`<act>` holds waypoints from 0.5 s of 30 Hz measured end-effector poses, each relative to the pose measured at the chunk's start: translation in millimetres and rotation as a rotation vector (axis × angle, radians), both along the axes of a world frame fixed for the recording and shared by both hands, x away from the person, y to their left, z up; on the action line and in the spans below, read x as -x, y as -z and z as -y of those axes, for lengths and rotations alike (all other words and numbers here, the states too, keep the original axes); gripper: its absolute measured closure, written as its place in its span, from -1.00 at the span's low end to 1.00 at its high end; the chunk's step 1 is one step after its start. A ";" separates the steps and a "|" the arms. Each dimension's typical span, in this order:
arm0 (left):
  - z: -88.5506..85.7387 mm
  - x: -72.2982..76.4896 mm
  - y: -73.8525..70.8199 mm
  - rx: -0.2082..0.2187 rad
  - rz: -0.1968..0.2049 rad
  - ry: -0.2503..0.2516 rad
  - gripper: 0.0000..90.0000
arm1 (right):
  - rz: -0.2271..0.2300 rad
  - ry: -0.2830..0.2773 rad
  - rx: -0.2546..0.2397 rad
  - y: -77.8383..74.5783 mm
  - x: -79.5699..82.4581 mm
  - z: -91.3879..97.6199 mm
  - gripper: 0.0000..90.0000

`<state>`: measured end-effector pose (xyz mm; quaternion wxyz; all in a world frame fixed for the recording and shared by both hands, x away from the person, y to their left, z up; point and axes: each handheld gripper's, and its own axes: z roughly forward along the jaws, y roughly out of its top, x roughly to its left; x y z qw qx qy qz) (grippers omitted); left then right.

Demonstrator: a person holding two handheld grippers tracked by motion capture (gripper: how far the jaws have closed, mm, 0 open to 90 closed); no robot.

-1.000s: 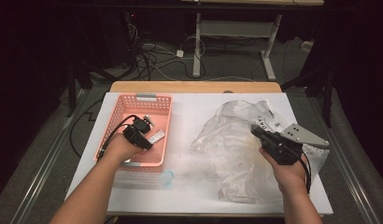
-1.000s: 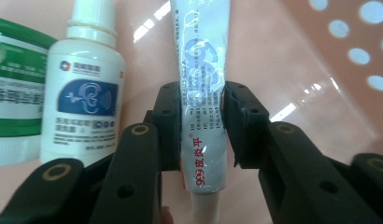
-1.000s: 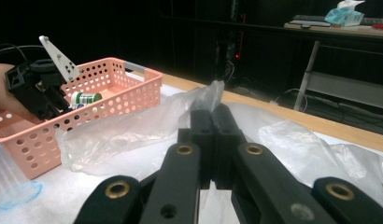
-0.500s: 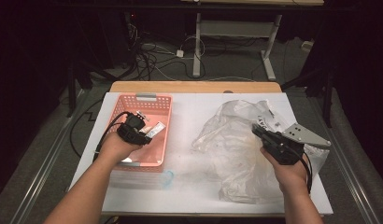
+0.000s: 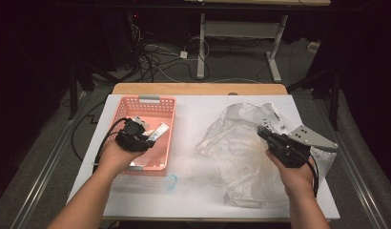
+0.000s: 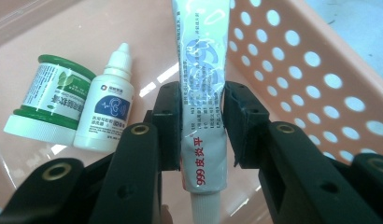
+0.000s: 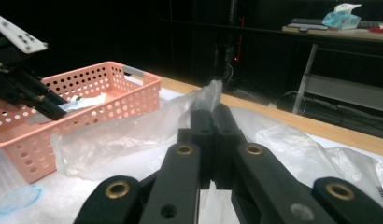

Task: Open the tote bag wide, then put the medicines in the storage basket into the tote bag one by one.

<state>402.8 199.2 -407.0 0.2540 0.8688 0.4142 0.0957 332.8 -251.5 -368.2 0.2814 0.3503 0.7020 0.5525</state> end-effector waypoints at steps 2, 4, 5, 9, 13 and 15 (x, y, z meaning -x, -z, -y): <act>-1.7 3.9 -1.3 0.008 0.011 0.012 0.48 | -0.003 0.004 0.002 0.5 -0.7 0.3 1.00; -2.1 5.2 -1.9 0.009 0.018 0.015 0.48 | -0.001 0.004 0.003 0.3 -0.6 -0.3 1.00; -2.3 6.6 -2.3 0.005 0.024 0.018 0.48 | -0.001 0.003 0.003 0.1 -0.5 -0.8 1.00; -5.2 15.1 -3.1 0.038 0.053 0.018 0.48 | -0.001 0.000 0.008 0.8 -0.1 -2.1 1.00; -6.0 20.7 -3.7 0.065 0.066 0.020 0.48 | -0.011 -0.001 0.011 3.4 -0.9 -2.7 1.00; -3.4 26.0 -5.6 0.077 0.088 0.029 0.48 | -0.008 -0.002 0.009 2.9 -0.2 -2.0 1.00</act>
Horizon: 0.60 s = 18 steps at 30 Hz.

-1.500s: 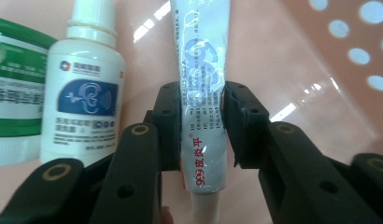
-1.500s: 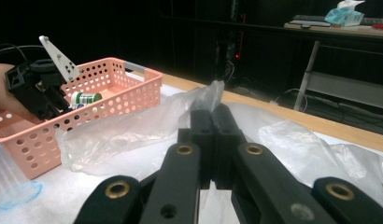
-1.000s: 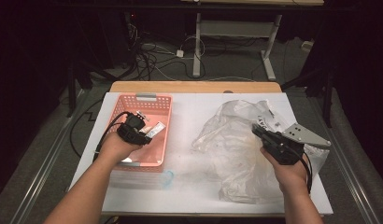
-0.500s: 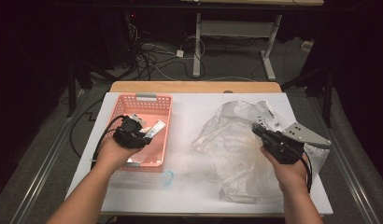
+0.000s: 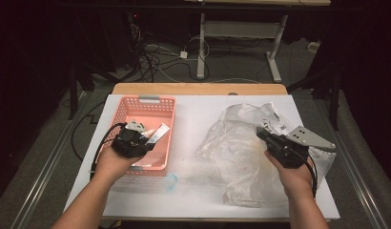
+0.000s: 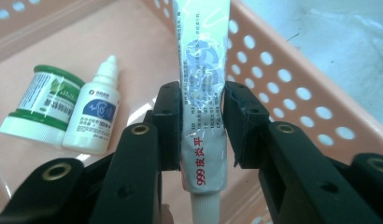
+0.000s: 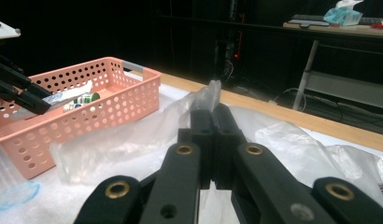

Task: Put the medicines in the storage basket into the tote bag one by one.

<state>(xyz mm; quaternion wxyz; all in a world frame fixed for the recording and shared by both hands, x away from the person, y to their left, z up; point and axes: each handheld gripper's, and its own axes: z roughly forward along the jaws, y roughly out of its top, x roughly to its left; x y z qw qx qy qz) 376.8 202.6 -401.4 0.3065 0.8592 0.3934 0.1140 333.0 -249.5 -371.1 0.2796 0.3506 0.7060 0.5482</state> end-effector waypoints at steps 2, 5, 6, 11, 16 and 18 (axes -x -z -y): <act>1.5 2.8 -2.8 0.014 0.018 0.009 0.48 | 0.002 -0.001 0.001 -0.4 0.6 0.5 1.00; 3.4 5.9 -6.3 0.033 0.040 0.011 0.48 | -0.001 0.001 -0.003 -0.2 2.7 1.0 1.00; 4.3 7.0 -7.9 0.045 0.044 0.018 0.48 | -0.001 0.001 -0.004 -0.2 3.0 1.1 1.00; 16.2 19.4 -16.3 0.095 0.095 0.040 0.48 | 0.001 -0.010 -0.001 0.1 3.0 0.1 1.00; 28.7 29.1 -28.1 0.127 0.140 0.073 0.48 | 0.003 -0.020 0.005 0.8 2.2 -2.4 1.00; 31.7 30.6 -30.1 0.134 0.147 0.083 0.48 | 0.004 -0.022 0.006 1.0 1.9 -2.7 1.00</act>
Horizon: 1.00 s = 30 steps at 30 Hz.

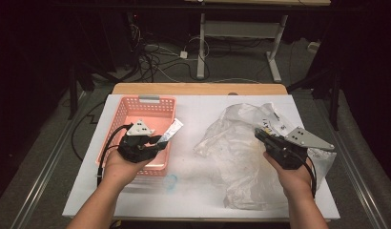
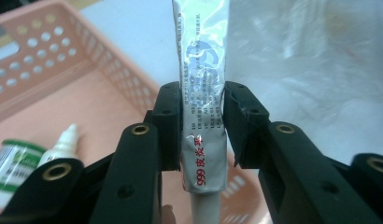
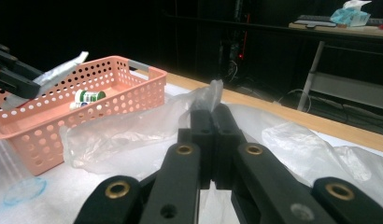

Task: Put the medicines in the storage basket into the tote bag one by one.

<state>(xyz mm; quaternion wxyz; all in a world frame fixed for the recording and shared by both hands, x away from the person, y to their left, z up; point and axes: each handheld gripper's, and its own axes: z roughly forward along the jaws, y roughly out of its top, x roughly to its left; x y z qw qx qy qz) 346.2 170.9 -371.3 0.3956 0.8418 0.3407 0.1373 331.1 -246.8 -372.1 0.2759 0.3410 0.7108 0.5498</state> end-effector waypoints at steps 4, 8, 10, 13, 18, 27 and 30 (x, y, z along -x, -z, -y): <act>15.3 7.7 -6.0 0.004 0.022 0.045 0.48 | -0.004 0.001 -0.003 0.2 -0.1 -1.3 1.00; 23.1 13.7 -5.7 0.010 0.026 0.068 0.48 | -0.004 0.001 -0.004 0.3 -0.2 -1.3 1.00; 30.4 19.2 -4.1 0.022 0.025 0.095 0.48 | -0.004 0.000 -0.005 0.5 -0.2 -1.3 1.00; 35.7 23.0 -2.8 0.025 0.026 0.111 0.49 | -0.003 -0.001 -0.004 0.8 -0.3 -1.2 1.00; 52.3 32.5 1.8 0.029 0.021 0.161 0.48 | -0.003 -0.004 0.000 0.6 0.2 -1.7 1.00; 74.6 37.3 9.8 0.031 0.007 0.208 0.48 | 0.002 -0.006 0.002 0.0 0.8 -1.6 1.00; 82.4 38.7 11.5 0.035 0.004 0.223 0.48 | 0.001 -0.003 -0.004 -0.6 1.2 -1.5 1.00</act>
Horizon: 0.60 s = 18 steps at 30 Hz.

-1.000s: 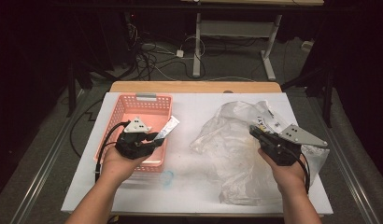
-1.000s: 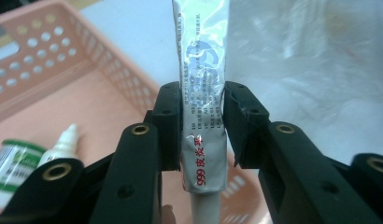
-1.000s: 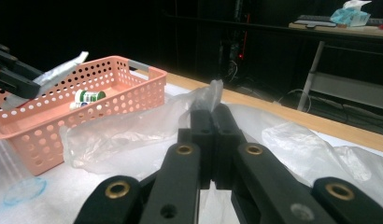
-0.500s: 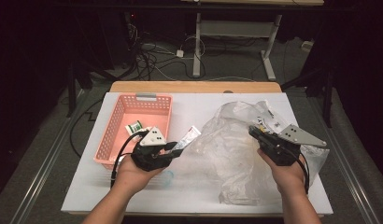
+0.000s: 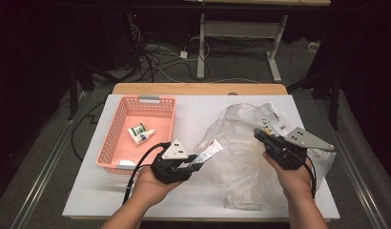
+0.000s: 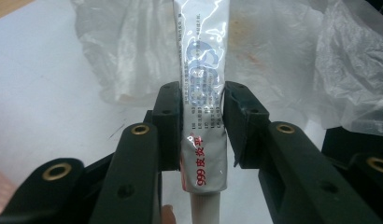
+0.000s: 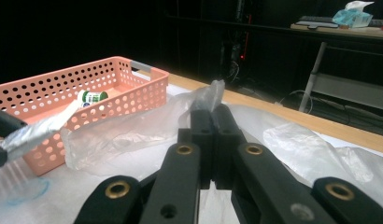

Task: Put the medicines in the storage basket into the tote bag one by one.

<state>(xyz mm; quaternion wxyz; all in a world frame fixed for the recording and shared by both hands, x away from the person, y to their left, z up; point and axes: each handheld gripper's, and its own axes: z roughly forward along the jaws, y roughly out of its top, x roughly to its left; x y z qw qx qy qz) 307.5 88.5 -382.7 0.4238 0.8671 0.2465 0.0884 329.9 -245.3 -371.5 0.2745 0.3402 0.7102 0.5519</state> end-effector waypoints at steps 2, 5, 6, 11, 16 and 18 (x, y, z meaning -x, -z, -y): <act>5.3 0.7 1.0 0.004 -0.003 0.009 0.48 | 0.001 -0.001 -0.002 -0.5 0.2 0.4 1.00; 11.0 0.9 2.4 0.004 -0.004 0.016 0.48 | 0.003 -0.002 -0.001 -0.8 0.5 0.5 1.00; 14.0 0.7 3.4 0.006 -0.006 0.020 0.48 | 0.003 -0.001 -0.002 -1.2 0.9 0.1 1.00; 34.7 -2.3 9.9 0.007 -0.016 0.043 0.48 | 0.005 -0.006 0.003 -0.9 0.9 -0.8 1.00; 49.4 -6.0 12.5 0.006 -0.018 0.055 0.48 | 0.007 -0.014 0.001 -1.4 1.4 -2.2 1.00; 56.2 -9.8 12.0 0.000 -0.013 0.055 0.48 | 0.011 -0.017 0.000 -2.3 2.0 -2.9 1.00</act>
